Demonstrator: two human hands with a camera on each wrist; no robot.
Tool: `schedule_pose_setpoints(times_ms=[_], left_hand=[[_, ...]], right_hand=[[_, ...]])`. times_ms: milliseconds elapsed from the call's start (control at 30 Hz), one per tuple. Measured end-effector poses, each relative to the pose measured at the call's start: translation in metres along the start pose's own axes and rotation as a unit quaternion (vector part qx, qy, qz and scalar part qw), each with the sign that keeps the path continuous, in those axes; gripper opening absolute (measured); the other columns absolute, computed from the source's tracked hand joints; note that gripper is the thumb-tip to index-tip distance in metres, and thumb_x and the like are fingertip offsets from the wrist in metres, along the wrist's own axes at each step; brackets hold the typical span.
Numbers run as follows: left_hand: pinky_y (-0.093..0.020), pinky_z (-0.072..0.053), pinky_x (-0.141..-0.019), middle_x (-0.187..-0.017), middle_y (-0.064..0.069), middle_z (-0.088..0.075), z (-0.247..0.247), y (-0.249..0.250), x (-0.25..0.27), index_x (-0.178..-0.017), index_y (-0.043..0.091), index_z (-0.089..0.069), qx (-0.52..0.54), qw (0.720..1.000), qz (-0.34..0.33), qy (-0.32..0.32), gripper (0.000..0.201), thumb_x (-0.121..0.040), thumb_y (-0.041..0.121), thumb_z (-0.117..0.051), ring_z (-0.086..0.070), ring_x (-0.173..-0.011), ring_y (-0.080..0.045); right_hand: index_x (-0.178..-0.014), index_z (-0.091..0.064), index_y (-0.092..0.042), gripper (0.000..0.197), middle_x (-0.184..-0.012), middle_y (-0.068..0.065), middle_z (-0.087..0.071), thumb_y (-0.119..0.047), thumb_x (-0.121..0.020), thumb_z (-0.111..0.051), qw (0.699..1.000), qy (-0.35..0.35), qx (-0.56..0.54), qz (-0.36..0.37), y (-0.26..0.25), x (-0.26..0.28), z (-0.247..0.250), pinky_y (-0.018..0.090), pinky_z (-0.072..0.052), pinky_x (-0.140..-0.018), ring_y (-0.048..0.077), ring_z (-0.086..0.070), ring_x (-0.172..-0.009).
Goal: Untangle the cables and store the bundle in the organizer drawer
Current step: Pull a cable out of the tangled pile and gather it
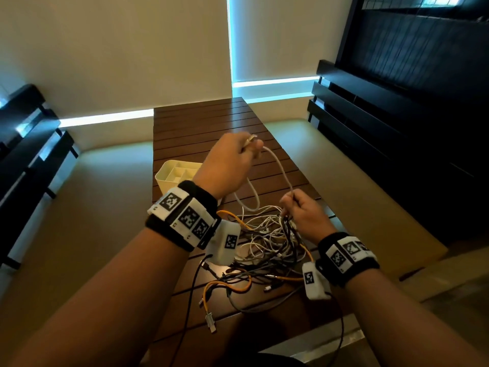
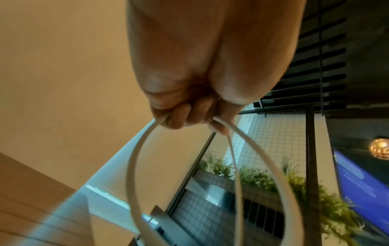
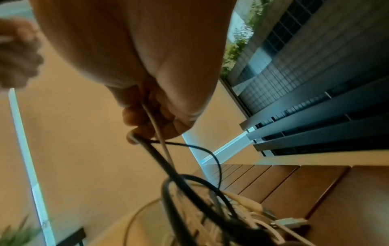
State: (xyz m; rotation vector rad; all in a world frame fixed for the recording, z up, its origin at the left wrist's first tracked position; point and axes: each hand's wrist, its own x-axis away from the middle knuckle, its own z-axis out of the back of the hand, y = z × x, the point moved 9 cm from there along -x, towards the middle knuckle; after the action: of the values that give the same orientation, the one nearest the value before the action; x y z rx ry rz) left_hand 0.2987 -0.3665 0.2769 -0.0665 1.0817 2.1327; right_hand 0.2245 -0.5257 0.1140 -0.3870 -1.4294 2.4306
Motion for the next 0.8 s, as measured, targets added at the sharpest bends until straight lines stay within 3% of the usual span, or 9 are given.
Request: schedule_pose_setpoints(times_ms=[100, 167, 233, 333, 467, 533, 667, 733, 800], left_hand=[[-0.028, -0.037, -0.056, -0.065, 0.003, -0.05, -0.008, -0.041, 0.011, -0.083, 0.015, -0.065, -0.029, 0.997, 0.066, -0.023, 0.03, -0.104, 0.029, -0.048, -0.044, -0.058, -0.012], [-0.034, -0.042, -0.061, -0.067, 0.001, -0.053, -0.017, -0.073, 0.02, -0.084, 0.014, -0.065, -0.064, 0.99, 0.119, -0.046, 0.03, -0.104, 0.028, -0.048, -0.051, -0.063, -0.018], [-0.036, -0.046, -0.068, -0.071, 0.0, -0.056, -0.029, -0.094, 0.03, -0.089, 0.012, -0.067, -0.097, 0.98, 0.153, -0.083, 0.029, -0.104, 0.028, -0.048, -0.056, -0.072, -0.024], [-0.041, -0.051, -0.078, -0.087, -0.008, -0.065, -0.033, -0.091, 0.034, -0.097, 0.01, -0.067, -0.163, 0.974, 0.135, -0.08, 0.026, -0.104, 0.027, -0.048, -0.061, -0.086, -0.028], [-0.044, -0.048, -0.086, -0.105, -0.013, -0.064, -0.022, -0.05, 0.022, -0.112, 0.005, -0.067, -0.205, 0.978, 0.025, 0.007, 0.028, -0.103, 0.025, -0.049, -0.06, -0.096, -0.028], [-0.04, -0.046, -0.083, -0.104, -0.013, -0.065, -0.031, -0.038, 0.018, -0.112, 0.004, -0.068, -0.181, 0.983, -0.008, -0.014, 0.028, -0.102, 0.024, -0.051, -0.059, -0.097, -0.028], [-0.032, -0.037, -0.064, -0.077, -0.004, -0.063, -0.058, -0.053, 0.019, -0.089, 0.008, -0.064, -0.111, 0.986, 0.048, -0.118, 0.03, -0.105, 0.027, -0.047, -0.059, -0.075, -0.024], [-0.028, -0.037, -0.062, -0.073, 0.002, -0.062, -0.059, -0.055, 0.019, -0.084, 0.012, -0.063, -0.09, 0.988, 0.048, -0.118, 0.03, -0.105, 0.028, -0.046, -0.057, -0.067, -0.015], [-0.017, -0.032, -0.056, -0.068, 0.01, -0.054, -0.048, -0.046, 0.016, -0.08, 0.019, -0.057, -0.083, 0.994, 0.025, -0.073, 0.027, -0.105, 0.026, -0.047, -0.05, -0.062, -0.004]], right_hand=[[-0.082, -0.061, -0.026, 0.02, -0.068, -0.001, -0.057, -0.024, -0.1, -0.053, 0.993, 0.024, -0.114, -0.024, -0.006, -0.009, 0.019, 0.04, -0.048, -0.068, 0.019, -0.053, -0.066], [-0.082, -0.064, -0.023, 0.013, -0.066, -0.003, -0.053, -0.025, -0.092, -0.056, 0.977, 0.026, -0.209, -0.007, -0.024, -0.014, 0.031, 0.031, -0.041, -0.067, 0.014, -0.048, -0.065], [-0.081, -0.067, -0.021, 0.014, -0.066, -0.003, -0.051, -0.026, -0.086, -0.055, 0.962, 0.008, -0.274, 0.015, -0.044, -0.018, 0.035, 0.03, -0.037, -0.068, 0.013, -0.045, -0.066], [-0.082, -0.066, -0.026, 0.017, -0.069, -0.006, -0.05, -0.03, -0.096, -0.057, 0.994, -0.013, -0.099, 0.035, -0.06, -0.018, 0.024, 0.029, -0.037, -0.066, 0.011, -0.044, -0.066], [-0.092, -0.062, -0.022, 0.01, -0.08, -0.008, -0.057, -0.024, -0.099, -0.056, 0.99, -0.068, 0.096, 0.071, -0.065, -0.017, -0.01, 0.025, -0.038, -0.063, 0.006, -0.05, -0.069], [-0.094, -0.063, -0.02, 0.01, -0.084, -0.008, -0.06, -0.024, -0.099, -0.056, 0.99, -0.066, 0.093, 0.087, -0.072, -0.018, -0.016, 0.023, -0.038, -0.064, 0.003, -0.052, -0.073], [-0.102, -0.062, -0.021, 0.007, -0.089, -0.009, -0.063, -0.025, -0.099, -0.056, 0.995, -0.014, 0.01, 0.094, -0.088, -0.021, -0.005, 0.021, -0.045, -0.07, 0.001, -0.056, -0.079], [-0.102, -0.057, -0.027, 0.005, -0.088, -0.011, -0.061, -0.024, -0.099, -0.057, 0.995, 0.009, -0.031, 0.09, -0.085, -0.021, 0.001, 0.02, -0.046, -0.074, -0.002, -0.056, -0.077], [-0.099, -0.056, -0.03, 0.004, -0.084, -0.009, -0.06, -0.027, -0.1, -0.054, 0.995, 0.009, -0.051, 0.081, -0.072, -0.019, -0.002, 0.029, -0.048, -0.073, 0.003, -0.056, -0.073]])
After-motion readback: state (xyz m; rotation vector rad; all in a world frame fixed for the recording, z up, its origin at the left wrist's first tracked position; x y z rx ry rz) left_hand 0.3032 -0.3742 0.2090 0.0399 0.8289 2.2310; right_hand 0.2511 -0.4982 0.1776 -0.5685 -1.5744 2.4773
